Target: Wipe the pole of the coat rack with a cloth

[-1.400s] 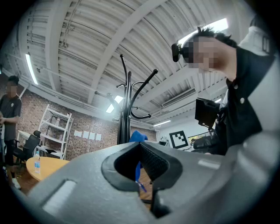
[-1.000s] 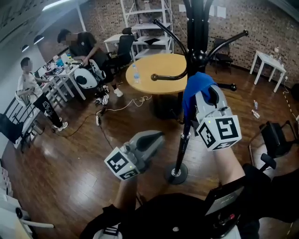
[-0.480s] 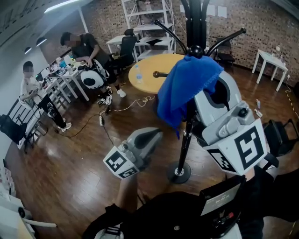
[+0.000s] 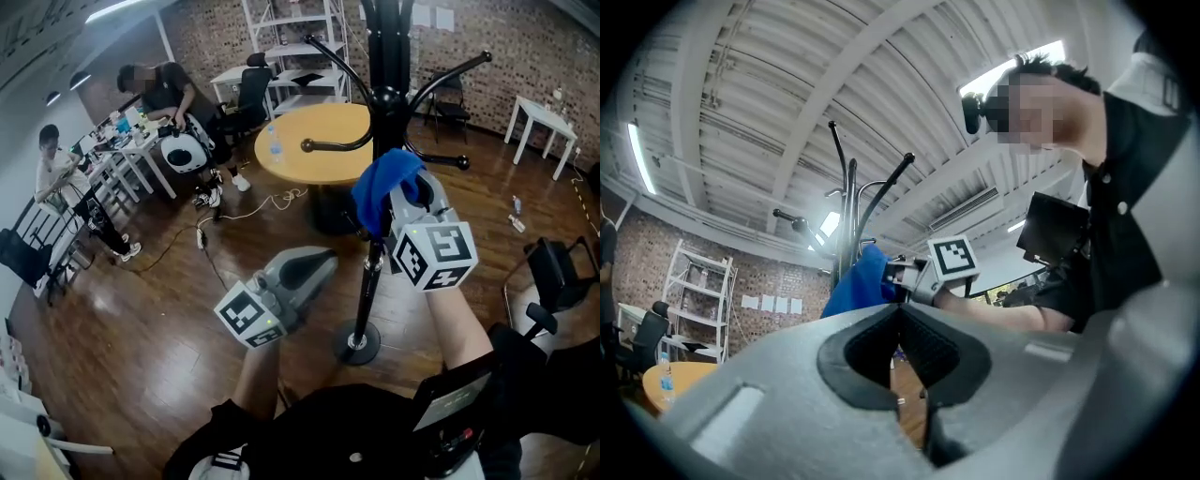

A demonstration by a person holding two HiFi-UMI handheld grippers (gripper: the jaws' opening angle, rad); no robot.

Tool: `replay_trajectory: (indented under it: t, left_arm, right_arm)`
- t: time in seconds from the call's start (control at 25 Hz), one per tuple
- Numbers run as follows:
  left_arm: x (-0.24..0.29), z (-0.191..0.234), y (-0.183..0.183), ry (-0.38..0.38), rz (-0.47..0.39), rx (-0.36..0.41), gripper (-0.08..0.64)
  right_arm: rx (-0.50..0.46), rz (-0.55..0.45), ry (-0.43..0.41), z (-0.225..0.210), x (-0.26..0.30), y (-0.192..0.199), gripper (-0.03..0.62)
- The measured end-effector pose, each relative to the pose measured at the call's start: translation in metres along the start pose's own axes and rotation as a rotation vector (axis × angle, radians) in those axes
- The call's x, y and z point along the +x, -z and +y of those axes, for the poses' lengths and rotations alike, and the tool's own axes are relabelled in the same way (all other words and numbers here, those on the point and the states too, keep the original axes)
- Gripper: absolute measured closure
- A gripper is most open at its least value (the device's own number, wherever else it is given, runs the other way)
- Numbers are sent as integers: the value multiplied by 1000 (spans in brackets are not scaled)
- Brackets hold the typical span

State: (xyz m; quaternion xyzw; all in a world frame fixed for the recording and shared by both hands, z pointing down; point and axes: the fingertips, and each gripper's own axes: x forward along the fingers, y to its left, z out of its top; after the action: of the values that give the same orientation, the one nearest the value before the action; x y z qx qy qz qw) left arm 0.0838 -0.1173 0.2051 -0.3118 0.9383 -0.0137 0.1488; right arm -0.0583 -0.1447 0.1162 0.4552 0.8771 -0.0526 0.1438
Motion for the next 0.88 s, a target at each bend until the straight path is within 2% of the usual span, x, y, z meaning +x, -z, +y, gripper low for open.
replay_trajectory:
  t: [0.16,0.24,0.4,0.52,0.6,0.72,0.88]
  left_arm:
    - [6,0,11,24,25,-12,560]
    - [9,0,16,34,32,-19,560]
    - [17,-2,20,62,33,-23,560]
    - [25,-7,23,96,38,-29,560]
    - [30,-10,29,114,48,-34,560]
    - [39,-8,40,111,66,-43,560]
    - [55,-3,51,84,88,-46,560]
  right_arm:
    - [-6,114,6,7,-19,69,565]
    - [25,197,2,9,-30,109,565]
    - [156,447,-45,12,-56,191,565]
    - [207,605,-81,21,-74,236,565]
    - [242,659,-102,28,-84,253,565]
    - [330,679,-147,37,-98,261,565]
    - [434,713,-291,51,-118,246,565]
